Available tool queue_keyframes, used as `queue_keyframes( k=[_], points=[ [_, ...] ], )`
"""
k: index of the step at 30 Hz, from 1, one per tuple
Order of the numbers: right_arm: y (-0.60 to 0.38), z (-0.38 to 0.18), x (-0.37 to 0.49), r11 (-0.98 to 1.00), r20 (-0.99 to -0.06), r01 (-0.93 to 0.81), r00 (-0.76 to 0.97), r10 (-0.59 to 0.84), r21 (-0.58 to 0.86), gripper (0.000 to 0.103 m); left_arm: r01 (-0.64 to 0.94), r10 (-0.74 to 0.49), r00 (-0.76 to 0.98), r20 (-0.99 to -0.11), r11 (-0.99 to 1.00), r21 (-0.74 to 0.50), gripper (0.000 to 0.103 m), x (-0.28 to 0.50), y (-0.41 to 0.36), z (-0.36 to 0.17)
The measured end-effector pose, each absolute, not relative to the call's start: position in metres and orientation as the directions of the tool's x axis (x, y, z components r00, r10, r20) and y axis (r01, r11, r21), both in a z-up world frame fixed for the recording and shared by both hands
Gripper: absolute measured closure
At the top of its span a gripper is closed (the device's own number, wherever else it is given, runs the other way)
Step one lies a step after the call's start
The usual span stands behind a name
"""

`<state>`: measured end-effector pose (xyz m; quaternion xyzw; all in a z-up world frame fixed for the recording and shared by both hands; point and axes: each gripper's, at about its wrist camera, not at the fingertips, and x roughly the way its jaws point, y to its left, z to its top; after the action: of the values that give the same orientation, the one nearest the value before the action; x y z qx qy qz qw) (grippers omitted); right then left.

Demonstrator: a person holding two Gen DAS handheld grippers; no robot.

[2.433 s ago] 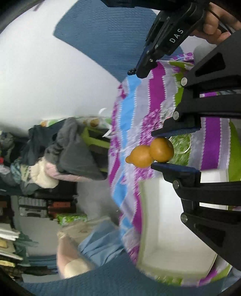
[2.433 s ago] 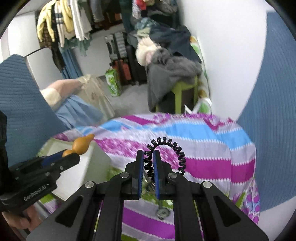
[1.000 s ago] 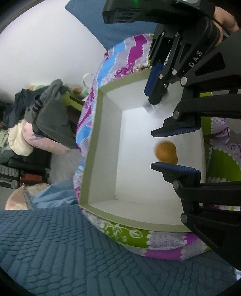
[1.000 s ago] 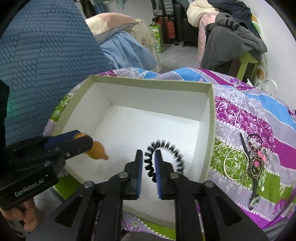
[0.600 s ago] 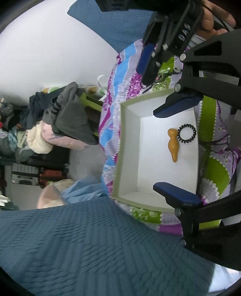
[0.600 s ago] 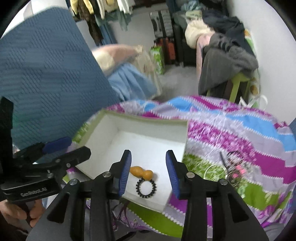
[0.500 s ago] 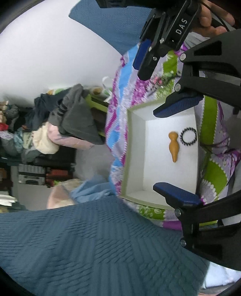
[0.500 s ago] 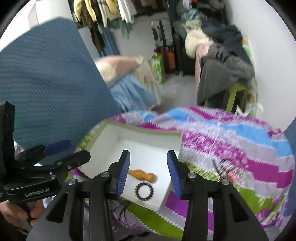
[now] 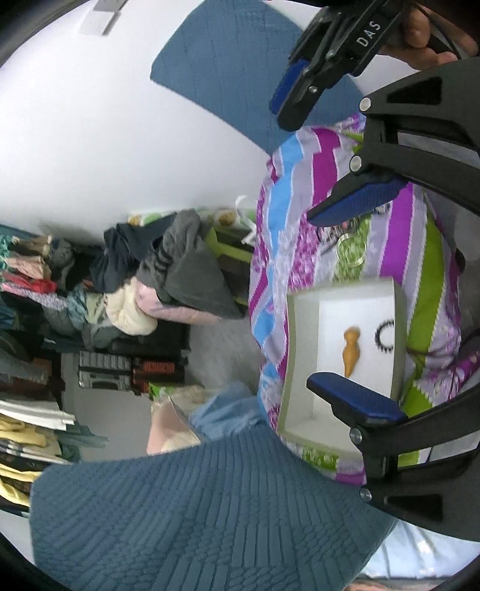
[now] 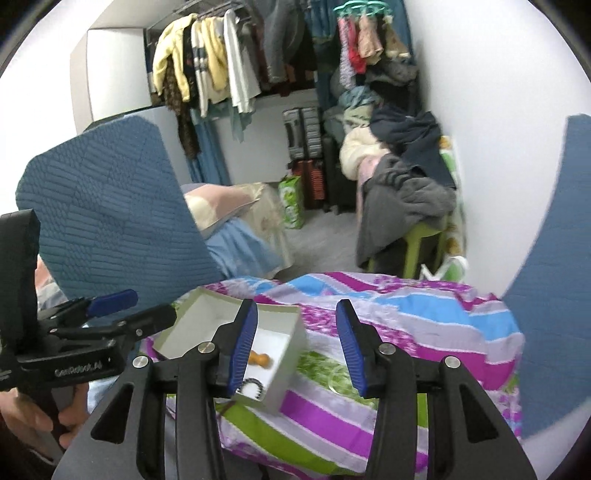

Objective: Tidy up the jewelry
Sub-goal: 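Withdraw both tools from the box back toward the jewelry pile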

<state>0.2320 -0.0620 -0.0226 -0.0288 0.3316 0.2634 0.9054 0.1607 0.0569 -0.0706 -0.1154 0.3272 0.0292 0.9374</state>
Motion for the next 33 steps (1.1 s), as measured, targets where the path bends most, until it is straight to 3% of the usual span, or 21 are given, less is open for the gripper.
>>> queue_keyframes(
  k=[15,20,29,33],
  points=[
    [-0.153,-0.059,0.206,0.913,-0.624,-0.391,0.687,0.372,0.114,0.061,-0.026,-0.142,0.780,-0.609,0.966,-0.258,0.022,0.160,-0.014,-0.099],
    [-0.165,-0.082,0.206,0.916,-0.638,-0.378,0.675,0.370,0.132,0.062,-0.006,-0.175,0.743,-0.646,0.964,-0.267,0.023,0.173,-0.030,-0.122],
    [-0.172,-0.142,0.224,0.920,-0.709,-0.365,0.611,0.353,0.144,0.071,0.019,-0.261,0.645,-0.719,0.945,-0.326,0.024,0.216,-0.052,-0.179],
    [-0.174,-0.168,0.238,0.918,-0.736,-0.366,0.578,0.353,0.153,0.072,0.012,-0.271,0.599,-0.754,0.944,-0.330,0.033,0.237,-0.057,-0.205]
  ],
)
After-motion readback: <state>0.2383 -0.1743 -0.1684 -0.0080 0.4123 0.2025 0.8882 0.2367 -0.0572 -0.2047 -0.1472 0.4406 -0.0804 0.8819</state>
